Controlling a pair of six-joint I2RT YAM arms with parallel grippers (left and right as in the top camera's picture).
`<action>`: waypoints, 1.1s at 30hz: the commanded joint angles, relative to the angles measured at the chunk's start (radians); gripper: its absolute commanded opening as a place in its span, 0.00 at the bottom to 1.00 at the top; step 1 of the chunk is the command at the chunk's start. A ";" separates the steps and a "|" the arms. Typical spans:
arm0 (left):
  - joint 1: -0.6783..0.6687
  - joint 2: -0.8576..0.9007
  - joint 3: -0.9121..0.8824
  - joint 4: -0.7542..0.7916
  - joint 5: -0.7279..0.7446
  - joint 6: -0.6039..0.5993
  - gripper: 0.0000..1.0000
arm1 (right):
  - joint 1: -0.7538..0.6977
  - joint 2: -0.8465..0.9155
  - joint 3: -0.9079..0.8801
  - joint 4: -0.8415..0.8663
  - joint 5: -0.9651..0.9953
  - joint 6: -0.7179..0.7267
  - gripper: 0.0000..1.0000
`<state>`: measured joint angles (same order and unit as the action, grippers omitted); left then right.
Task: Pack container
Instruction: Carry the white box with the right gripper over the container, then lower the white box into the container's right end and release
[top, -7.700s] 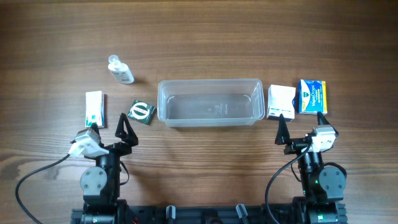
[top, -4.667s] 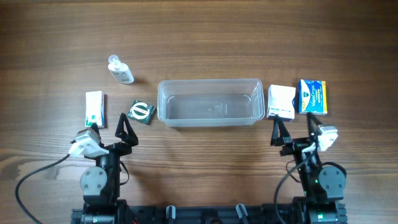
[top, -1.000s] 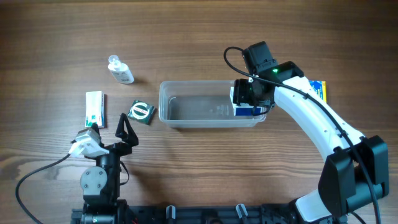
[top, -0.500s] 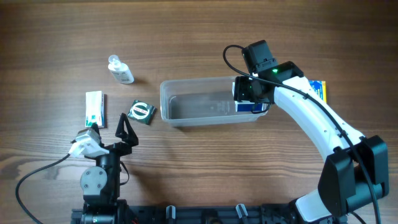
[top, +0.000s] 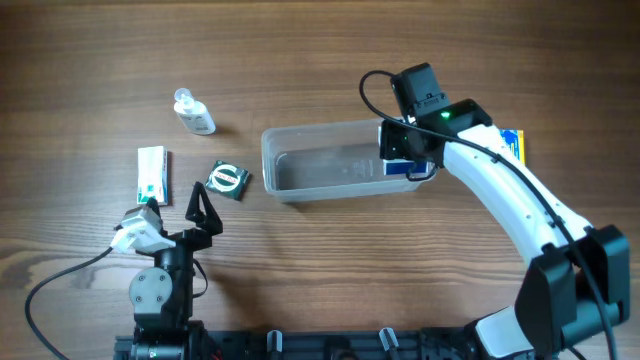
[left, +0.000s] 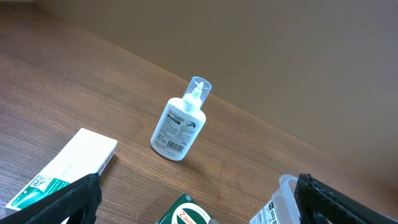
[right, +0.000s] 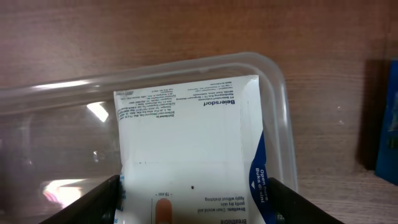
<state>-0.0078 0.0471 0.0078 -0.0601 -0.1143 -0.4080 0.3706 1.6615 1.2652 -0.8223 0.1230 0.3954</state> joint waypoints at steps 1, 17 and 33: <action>0.005 -0.001 -0.002 -0.001 0.004 0.008 1.00 | 0.003 -0.051 0.010 0.002 0.035 -0.010 0.70; 0.005 -0.001 -0.002 -0.001 0.004 0.008 1.00 | 0.011 -0.051 0.004 0.028 0.105 0.000 0.69; 0.005 -0.001 -0.002 -0.002 0.004 0.008 1.00 | 0.062 -0.050 0.004 0.023 0.191 0.026 0.69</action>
<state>-0.0078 0.0471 0.0078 -0.0601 -0.1143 -0.4080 0.4294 1.6283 1.2652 -0.7868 0.2825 0.4042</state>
